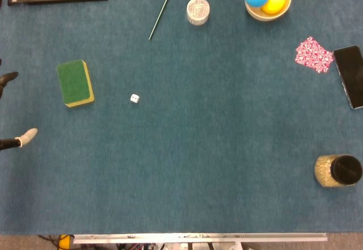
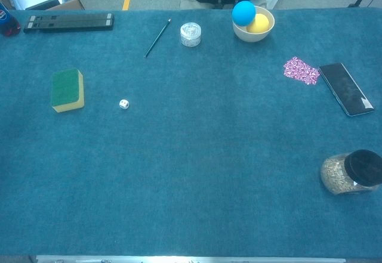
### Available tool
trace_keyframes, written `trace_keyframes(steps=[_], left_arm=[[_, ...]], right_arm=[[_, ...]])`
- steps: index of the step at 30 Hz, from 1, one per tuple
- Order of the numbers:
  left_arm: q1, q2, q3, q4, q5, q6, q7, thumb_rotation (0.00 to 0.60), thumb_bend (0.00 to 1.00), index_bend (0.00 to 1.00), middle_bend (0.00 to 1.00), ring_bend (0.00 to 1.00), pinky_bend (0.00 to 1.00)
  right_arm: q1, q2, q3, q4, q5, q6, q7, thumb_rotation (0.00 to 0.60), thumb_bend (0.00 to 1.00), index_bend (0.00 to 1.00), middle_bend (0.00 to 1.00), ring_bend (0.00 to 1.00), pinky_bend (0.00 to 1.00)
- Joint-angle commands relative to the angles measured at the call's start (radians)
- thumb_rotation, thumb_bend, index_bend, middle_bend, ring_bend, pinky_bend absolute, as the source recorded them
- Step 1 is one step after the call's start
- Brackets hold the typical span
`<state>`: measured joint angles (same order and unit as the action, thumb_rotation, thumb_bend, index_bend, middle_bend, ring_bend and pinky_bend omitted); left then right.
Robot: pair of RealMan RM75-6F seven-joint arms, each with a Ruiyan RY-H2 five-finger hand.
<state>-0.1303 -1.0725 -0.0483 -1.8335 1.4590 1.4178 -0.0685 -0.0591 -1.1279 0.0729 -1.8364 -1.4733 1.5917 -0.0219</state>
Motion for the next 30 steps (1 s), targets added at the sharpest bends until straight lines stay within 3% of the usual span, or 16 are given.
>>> trace_keyframes(steps=[1,12,20,22,25,30], left_arm=[[-0.001,-0.001,0.001,0.003,0.0,-0.004,-0.001,0.589,0.04,0.14,0.01,0.0,0.0],[-0.044,0.002,-0.007,0.022,0.033,-0.047,-0.012,0.591,0.04,0.16,0.02,0.0,0.0],[-0.171,-0.01,-0.024,0.066,0.05,-0.222,-0.056,0.589,0.04,0.3,0.06,0.0,0.0],[-0.206,-0.017,-0.028,0.075,0.043,-0.273,-0.06,0.547,0.04,0.31,0.06,0.0,0.0],[-0.254,-0.028,-0.033,0.078,0.026,-0.345,-0.048,0.387,0.04,0.32,0.05,0.0,0.0],[-0.321,-0.049,-0.039,0.073,-0.018,-0.45,-0.013,0.211,0.04,0.32,0.03,0.0,0.0]], right_arm=[[0.001,-0.001,-0.001,-0.001,0.0,-0.001,-0.003,0.6,0.29,0.32,0.22,0.1,0.18],[0.0,0.001,-0.001,-0.012,-0.007,0.004,-0.011,0.6,0.29,0.32,0.22,0.1,0.18],[0.0,-0.004,-0.003,-0.005,-0.004,0.0,-0.009,0.6,0.29,0.32,0.22,0.11,0.18],[-0.001,-0.005,-0.003,-0.002,0.0,0.0,-0.008,0.6,0.29,0.32,0.22,0.11,0.18],[0.0,-0.004,0.0,0.003,0.005,-0.001,-0.007,0.6,0.29,0.32,0.22,0.1,0.18],[0.002,-0.006,0.001,0.01,0.013,-0.009,-0.004,0.6,0.29,0.32,0.22,0.1,0.18]])
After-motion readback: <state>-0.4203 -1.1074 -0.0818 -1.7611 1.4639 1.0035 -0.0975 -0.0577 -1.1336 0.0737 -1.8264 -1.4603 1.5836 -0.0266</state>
